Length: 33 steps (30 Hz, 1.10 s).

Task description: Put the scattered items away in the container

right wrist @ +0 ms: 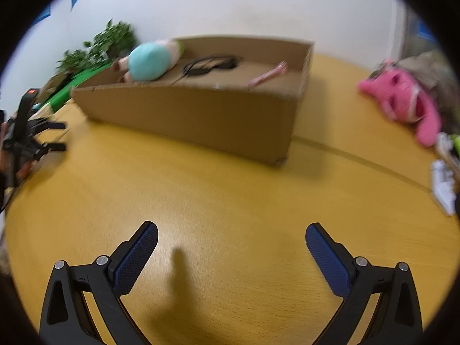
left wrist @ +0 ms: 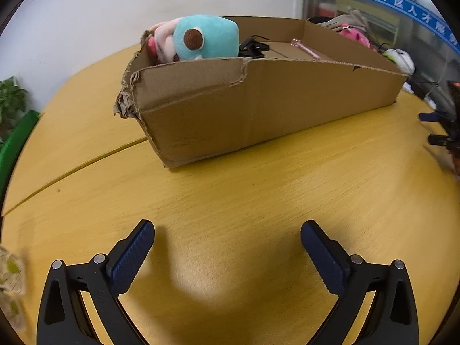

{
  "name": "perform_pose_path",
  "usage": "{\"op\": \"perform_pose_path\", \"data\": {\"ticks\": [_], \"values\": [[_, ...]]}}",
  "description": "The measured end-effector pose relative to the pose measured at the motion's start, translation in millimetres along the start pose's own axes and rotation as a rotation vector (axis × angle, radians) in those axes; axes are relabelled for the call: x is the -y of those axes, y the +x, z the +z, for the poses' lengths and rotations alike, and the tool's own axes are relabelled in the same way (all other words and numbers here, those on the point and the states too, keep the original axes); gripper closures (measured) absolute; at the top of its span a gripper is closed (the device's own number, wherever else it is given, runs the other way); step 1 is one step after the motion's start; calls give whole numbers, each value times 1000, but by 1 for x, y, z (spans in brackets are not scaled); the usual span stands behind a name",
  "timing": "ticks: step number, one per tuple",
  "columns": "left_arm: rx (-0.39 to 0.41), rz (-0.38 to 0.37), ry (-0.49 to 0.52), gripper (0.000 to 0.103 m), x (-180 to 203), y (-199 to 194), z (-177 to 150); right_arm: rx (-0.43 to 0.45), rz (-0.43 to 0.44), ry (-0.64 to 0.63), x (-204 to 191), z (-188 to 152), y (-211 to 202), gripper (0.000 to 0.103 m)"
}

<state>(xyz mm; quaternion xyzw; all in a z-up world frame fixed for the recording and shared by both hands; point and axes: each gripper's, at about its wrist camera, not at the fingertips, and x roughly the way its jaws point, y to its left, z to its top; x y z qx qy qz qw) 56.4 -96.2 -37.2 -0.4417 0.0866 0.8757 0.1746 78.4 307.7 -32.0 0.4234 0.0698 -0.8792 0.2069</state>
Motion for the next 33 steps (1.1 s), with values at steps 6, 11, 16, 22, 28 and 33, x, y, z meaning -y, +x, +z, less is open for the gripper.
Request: {"op": "perform_pose_path", "data": {"ticks": [6, 11, 16, 22, 28, 33], "values": [[3, -46, 52, 0, -16, 10, 11, -59, 26, -120, 1, 6, 14, 0], [-2, -63, 72, 0, -22, 14, 20, -65, 69, -171, 17, 11, 15, 0], [-1, -61, 74, 0, -20, 16, 20, -64, 66, -172, 20, 10, 15, 0], [-1, -62, 74, 0, -20, 15, 19, -63, 66, -172, 19, 10, 16, 0], [-1, -62, 73, 0, -21, 15, 19, -62, 66, -172, 19, 10, 16, 0], [-6, -68, 72, 0, -20, 17, 20, -73, 72, -168, 24, 10, 19, 0]]}}
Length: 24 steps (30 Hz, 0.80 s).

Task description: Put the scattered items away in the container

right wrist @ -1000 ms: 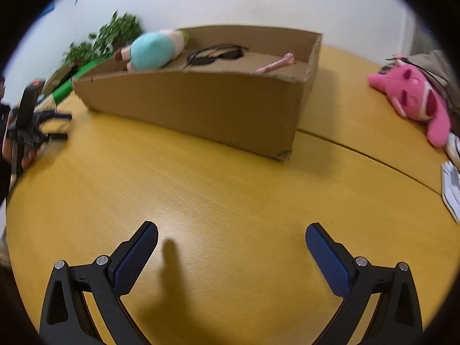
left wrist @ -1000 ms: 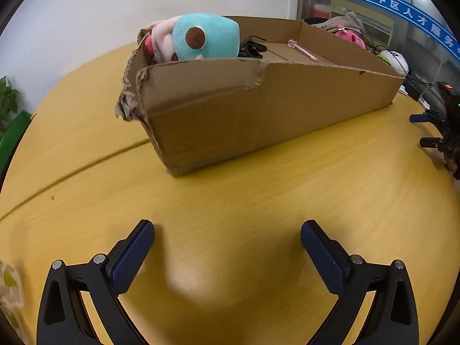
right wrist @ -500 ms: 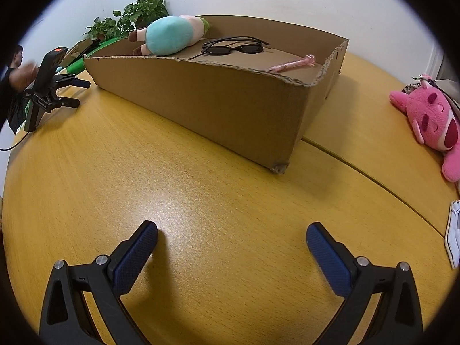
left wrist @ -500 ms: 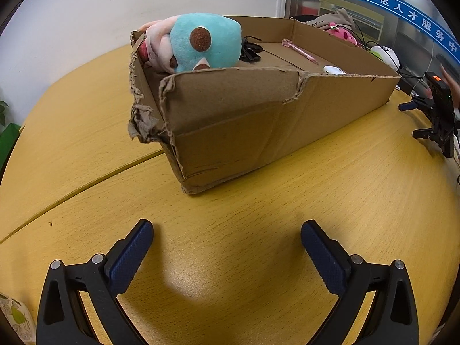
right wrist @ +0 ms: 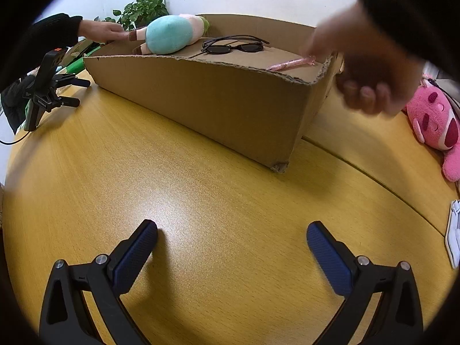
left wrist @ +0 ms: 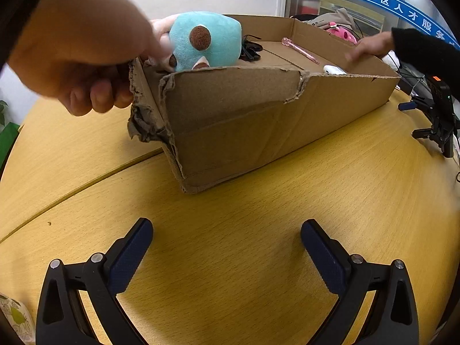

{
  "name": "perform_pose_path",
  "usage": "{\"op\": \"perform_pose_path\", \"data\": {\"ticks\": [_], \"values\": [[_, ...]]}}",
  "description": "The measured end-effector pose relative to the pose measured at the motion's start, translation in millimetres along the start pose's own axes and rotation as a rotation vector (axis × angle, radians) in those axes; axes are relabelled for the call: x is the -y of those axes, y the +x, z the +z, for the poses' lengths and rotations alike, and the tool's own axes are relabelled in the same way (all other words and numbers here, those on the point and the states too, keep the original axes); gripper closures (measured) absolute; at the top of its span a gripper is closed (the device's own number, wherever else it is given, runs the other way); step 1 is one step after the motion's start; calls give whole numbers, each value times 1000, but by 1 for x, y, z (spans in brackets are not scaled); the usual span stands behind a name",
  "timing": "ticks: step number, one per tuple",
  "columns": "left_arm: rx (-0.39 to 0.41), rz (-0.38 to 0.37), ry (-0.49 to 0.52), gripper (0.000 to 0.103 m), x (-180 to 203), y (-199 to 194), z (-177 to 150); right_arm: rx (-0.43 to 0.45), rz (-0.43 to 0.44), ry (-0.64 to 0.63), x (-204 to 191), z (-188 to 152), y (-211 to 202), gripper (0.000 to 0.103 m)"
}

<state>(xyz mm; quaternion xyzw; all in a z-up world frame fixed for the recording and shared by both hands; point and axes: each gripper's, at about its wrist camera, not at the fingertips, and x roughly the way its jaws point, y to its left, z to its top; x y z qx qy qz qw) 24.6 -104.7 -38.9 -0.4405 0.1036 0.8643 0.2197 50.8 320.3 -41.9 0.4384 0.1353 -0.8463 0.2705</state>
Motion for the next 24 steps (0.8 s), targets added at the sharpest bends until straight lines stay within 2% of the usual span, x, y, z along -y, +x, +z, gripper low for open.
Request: {"op": "perform_pose_path", "data": {"ticks": [24], "values": [[3, 1, 2, 0, -1, -2, -2, 12, -5, -5, 10, -6, -4, 0]]}}
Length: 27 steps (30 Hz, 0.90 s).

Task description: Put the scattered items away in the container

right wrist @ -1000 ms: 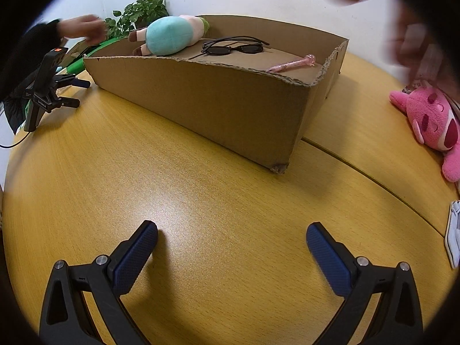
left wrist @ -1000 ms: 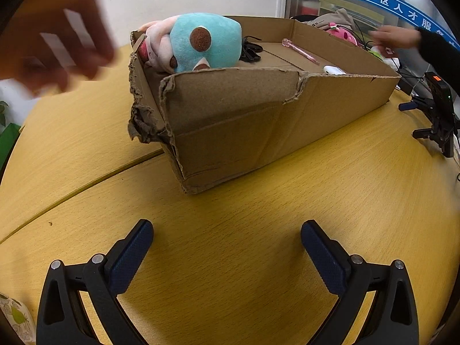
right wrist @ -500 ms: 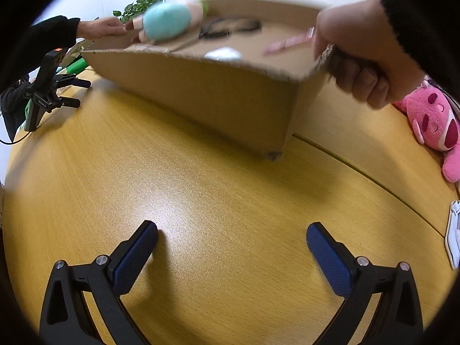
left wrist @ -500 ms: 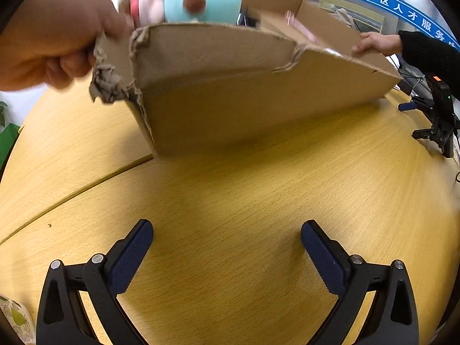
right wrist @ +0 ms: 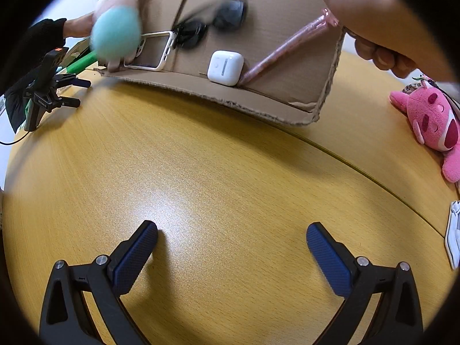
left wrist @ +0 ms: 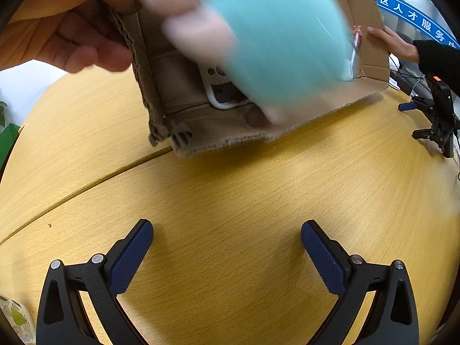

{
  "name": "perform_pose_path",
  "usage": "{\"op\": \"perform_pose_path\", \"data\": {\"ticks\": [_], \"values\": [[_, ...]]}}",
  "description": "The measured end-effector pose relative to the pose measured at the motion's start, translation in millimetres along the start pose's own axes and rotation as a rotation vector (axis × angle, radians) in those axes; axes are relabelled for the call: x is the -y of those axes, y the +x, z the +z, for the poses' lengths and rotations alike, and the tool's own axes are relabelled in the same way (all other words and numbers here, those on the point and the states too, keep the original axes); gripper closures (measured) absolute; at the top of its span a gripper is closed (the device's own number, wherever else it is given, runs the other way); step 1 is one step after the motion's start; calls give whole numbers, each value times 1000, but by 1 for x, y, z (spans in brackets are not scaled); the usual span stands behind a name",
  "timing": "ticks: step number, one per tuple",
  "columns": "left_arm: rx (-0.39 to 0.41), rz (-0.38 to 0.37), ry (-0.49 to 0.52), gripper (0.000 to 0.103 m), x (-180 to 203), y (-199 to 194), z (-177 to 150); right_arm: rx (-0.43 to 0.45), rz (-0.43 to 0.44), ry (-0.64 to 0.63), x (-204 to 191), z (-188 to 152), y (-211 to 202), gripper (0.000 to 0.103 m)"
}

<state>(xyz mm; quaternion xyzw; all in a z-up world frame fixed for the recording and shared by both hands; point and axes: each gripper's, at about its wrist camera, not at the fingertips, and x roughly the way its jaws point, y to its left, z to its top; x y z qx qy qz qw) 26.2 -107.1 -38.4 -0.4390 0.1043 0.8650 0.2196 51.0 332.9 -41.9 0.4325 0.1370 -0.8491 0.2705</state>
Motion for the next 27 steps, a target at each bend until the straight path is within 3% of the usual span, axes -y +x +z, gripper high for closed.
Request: {"op": "perform_pose_path", "data": {"ticks": [27], "values": [[0, 1, 0, 0, 5, 0, 1, 0, -2, -1, 0, 1, 1, 0]]}}
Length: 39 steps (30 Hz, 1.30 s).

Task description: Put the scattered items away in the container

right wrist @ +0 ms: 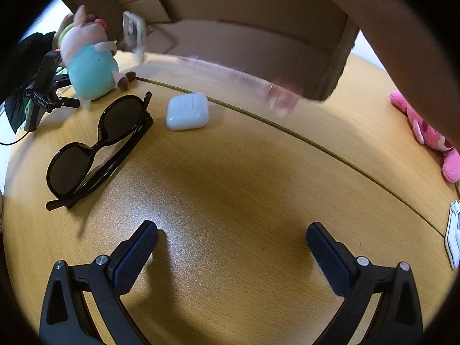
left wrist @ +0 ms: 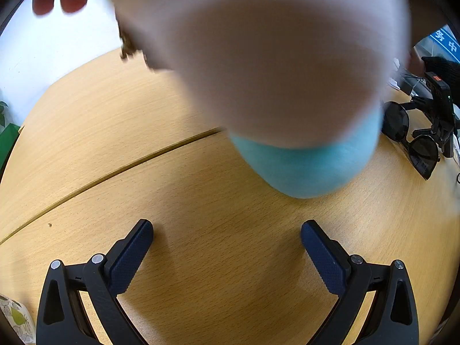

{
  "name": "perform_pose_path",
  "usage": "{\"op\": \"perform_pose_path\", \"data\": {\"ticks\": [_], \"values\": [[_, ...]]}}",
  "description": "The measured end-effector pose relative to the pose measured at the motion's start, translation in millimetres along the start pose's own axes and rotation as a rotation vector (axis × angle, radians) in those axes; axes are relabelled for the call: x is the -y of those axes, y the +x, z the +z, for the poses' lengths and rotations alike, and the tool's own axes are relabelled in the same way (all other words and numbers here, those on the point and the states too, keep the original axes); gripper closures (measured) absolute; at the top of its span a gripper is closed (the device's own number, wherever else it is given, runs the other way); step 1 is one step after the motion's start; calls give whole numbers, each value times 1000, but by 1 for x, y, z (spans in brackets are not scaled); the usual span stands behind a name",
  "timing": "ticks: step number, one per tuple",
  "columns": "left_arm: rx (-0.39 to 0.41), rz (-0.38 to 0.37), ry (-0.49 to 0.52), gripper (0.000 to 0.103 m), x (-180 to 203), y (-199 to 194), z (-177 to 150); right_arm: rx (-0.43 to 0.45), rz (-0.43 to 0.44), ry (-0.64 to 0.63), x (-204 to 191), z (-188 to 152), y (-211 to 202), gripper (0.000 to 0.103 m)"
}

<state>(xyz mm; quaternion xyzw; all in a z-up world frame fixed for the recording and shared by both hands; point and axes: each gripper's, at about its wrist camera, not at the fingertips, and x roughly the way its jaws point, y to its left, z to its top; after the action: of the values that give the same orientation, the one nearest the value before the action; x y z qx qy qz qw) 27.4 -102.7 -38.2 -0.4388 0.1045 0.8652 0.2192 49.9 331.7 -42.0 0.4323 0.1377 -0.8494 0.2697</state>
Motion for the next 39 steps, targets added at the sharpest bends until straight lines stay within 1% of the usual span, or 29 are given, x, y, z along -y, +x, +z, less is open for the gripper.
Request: {"op": "perform_pose_path", "data": {"ticks": [16, 22, 39], "values": [[1, 6, -7, 0, 3, 0, 1, 0, 0, -1, 12, -5, -4, 0], [1, 5, -8, 0, 5, 0, 1, 0, -1, -2, 7, -3, 0, 0], [1, 2, -3, 0, 8, 2, 3, 0, -1, -1, 9, -4, -1, 0]]}}
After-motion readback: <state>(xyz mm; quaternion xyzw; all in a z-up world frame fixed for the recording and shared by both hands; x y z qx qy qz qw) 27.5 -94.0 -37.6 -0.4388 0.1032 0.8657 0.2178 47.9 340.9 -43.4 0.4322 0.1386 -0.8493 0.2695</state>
